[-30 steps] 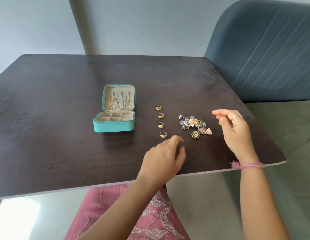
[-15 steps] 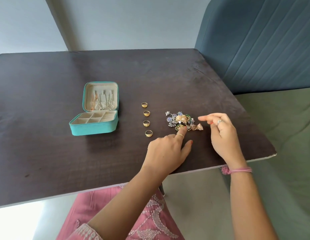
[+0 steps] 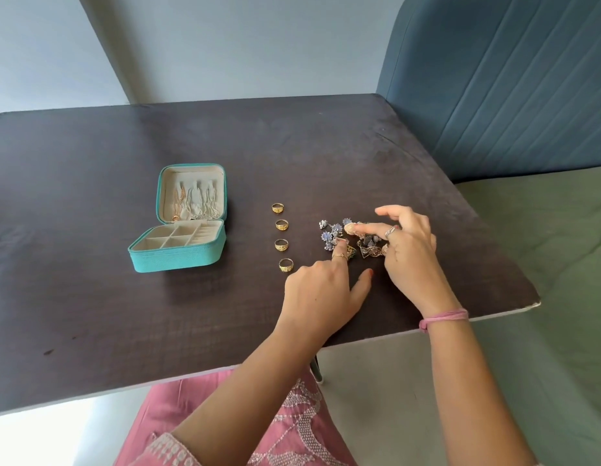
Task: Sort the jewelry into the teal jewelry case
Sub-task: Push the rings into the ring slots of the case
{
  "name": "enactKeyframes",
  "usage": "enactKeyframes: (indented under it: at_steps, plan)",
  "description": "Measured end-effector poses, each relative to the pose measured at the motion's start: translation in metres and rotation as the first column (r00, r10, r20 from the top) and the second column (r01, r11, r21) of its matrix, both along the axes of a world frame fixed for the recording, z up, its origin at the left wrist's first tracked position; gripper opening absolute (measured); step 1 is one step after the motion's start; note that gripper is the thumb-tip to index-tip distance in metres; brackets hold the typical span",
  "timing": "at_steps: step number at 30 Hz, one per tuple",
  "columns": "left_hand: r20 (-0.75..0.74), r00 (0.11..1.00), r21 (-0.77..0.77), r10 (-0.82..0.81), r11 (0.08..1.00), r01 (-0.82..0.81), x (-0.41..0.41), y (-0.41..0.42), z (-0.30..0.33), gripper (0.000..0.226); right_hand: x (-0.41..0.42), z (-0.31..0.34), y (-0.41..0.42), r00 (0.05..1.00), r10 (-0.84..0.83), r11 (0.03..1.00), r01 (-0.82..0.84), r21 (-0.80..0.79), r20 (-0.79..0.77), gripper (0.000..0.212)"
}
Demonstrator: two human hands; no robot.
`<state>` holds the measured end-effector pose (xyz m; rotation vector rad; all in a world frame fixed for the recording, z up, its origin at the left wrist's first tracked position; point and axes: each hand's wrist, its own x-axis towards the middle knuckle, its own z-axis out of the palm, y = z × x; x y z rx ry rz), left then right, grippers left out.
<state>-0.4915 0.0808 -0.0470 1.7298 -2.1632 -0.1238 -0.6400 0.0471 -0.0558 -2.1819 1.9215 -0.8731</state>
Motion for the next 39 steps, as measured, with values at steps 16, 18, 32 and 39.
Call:
enactKeyframes:
  at_steps: [16,18,32,39]
  plan:
    - [-0.439,0.879,0.0,-0.184,0.979,0.205,0.046,0.02,-0.006,0.016,0.01,0.005,0.012,0.978,-0.028,0.984,0.064,-0.169,0.208,0.028]
    - [-0.458,0.872,-0.027,-0.173,0.983,0.181,0.06,0.029,-0.007,0.014,0.021,0.007,0.017,0.981,0.003,0.978,0.038,-0.205,0.196,0.024]
    - [-0.589,0.808,-0.106,-0.024,0.993,-0.048,0.131,0.043,0.008,0.007,0.097,0.0,0.018,0.935,0.287,0.953,-0.3,0.035,0.208,0.016]
    - [-0.44,0.896,-0.475,-0.065,0.863,-0.171,0.16,0.041,0.03,0.016,0.096,-0.002,0.017,0.939,0.254,0.962,-0.27,0.04,0.233,0.009]
